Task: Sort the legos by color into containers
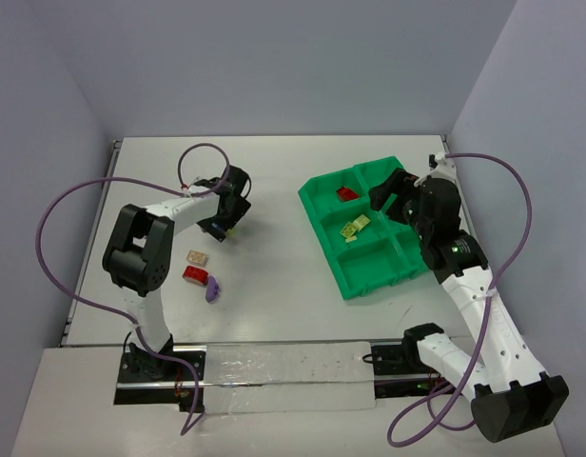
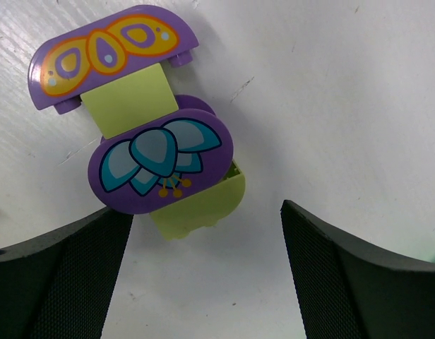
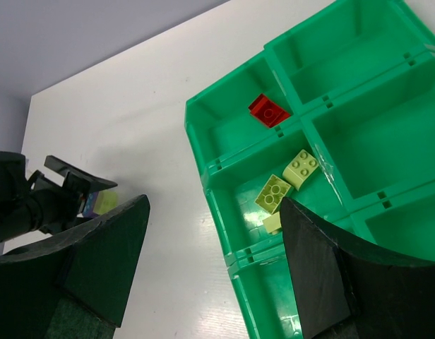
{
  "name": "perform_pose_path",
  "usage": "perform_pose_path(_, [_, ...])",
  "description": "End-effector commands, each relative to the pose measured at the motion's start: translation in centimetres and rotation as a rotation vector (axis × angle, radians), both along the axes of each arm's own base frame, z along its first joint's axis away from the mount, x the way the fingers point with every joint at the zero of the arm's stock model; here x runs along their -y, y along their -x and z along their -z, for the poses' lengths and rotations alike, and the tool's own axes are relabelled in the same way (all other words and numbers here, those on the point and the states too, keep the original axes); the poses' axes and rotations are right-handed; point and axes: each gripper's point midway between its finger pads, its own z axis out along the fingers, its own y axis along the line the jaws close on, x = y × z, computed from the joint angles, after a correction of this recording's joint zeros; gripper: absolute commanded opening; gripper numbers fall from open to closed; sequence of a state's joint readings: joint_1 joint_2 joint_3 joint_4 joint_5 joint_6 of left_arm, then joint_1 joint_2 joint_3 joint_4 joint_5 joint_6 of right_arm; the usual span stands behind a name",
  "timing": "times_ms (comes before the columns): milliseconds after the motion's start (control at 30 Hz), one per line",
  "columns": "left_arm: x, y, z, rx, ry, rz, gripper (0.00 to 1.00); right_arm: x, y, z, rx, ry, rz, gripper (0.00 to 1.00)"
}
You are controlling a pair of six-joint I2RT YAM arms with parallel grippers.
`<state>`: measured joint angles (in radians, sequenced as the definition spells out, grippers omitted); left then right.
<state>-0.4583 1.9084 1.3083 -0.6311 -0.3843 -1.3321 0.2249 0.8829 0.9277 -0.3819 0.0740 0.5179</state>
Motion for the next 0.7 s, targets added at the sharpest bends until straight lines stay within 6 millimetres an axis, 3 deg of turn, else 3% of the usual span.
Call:
perform_pose_path(0, [-0.2,-1.4,0.4,0.046,-0.011,-0.035,0.92,-0.2,-0.4,-3.0,0.085,-0.002,-0.009,0.81])
perform_pose_path(267, [-0.9,-0.2,1.2,0.032,-0.011,-0.075,0.90,0.0,-0.1,-2.8,0.082,0.004,-0.005,0.81])
perform_pose_path(333, [-0.3,-0.4,0.8,0.049,0.003,0.014,0.90,0.1,0.0,-2.7,0.078,0.007,-0.002,0.81])
perform_pose_path(500, [1.7,-0.4,-2.0,0.131,0.071,0.218,0.91,-0.2,-0.1,-2.4,0.073,-0.005,-0.011,0.81])
perform_pose_path(533, [1.9,-0.2,-3.3,0.147,0.071,0.259,0.91,-0.3,-0.1,-2.4,0.073,-0.011,-0.013,0.81])
perform_pose_path(667, [0.8,1.7,-5.8,0.140,0.026,0.344,0.90,-0.2,0.0,-2.4,0.075,-0.007,-0.012,0.81])
